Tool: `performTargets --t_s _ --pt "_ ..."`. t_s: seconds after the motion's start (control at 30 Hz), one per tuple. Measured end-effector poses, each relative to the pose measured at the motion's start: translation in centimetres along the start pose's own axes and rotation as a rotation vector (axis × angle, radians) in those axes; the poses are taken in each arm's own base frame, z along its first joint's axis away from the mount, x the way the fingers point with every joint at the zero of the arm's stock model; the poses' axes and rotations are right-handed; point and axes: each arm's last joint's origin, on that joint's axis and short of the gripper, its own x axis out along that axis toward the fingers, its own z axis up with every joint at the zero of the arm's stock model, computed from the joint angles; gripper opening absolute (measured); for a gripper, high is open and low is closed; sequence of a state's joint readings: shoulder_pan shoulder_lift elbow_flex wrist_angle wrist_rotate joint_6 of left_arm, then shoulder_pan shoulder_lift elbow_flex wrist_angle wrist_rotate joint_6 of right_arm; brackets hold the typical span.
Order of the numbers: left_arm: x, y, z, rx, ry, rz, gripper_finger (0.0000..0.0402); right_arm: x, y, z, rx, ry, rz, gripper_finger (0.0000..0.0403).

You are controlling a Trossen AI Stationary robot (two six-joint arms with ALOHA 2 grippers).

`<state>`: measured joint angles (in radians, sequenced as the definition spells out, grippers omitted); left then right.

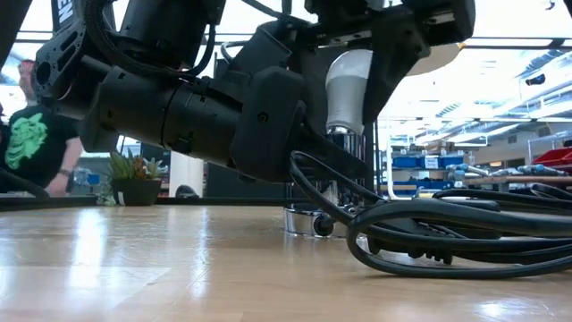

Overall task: Screw lightbulb
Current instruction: Insert the lightbulb into the lamp

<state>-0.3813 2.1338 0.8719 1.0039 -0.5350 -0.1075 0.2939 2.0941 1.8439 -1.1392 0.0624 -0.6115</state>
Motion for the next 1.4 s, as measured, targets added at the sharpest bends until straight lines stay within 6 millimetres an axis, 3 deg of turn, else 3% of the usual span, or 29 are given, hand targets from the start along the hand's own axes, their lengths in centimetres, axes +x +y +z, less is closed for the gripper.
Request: performTargets --t_s 0.2,0.47,0.77,0.9,1.03,1.3,1.4 --pt "0.0 0.0 0.0 0.0 0.0 0.0 0.019 0.0 0.0 -0.1 -0.043 0.0 0.007 0.0307" --pt "0.0 0.0 0.0 0.005 0.003 0.001 0.019 0.0 -0.8 -1.5 0.107 0.034 0.084 0.0307" --pt "0.0 0.0 -0.1 0.026 0.008 0.003 0.019 0.6 -0.9 -1.5 0.164 -0.005 0.086 0.0307" --pt "0.0 0.0 -0.1 0.025 0.013 0.004 0.019 0.9 -0.8 -1.6 0.165 -0.006 0.093 0.0285" --pt "0.0 0.0 -0.2 0.023 0.023 0.006 0.0191 0.4 -0.7 -1.7 0.171 -0.013 0.09 0.0245" --pt "0.0 0.0 -0.2 0.014 0.022 0.007 0.0191 -1.6 -0.8 -2.2 0.222 -0.026 0.023 0.0246" --pt "0.0 0.0 -0.2 0.007 0.023 0.007 0.0191 -2.1 -0.9 -2.2 0.244 -0.004 0.009 0.0265"
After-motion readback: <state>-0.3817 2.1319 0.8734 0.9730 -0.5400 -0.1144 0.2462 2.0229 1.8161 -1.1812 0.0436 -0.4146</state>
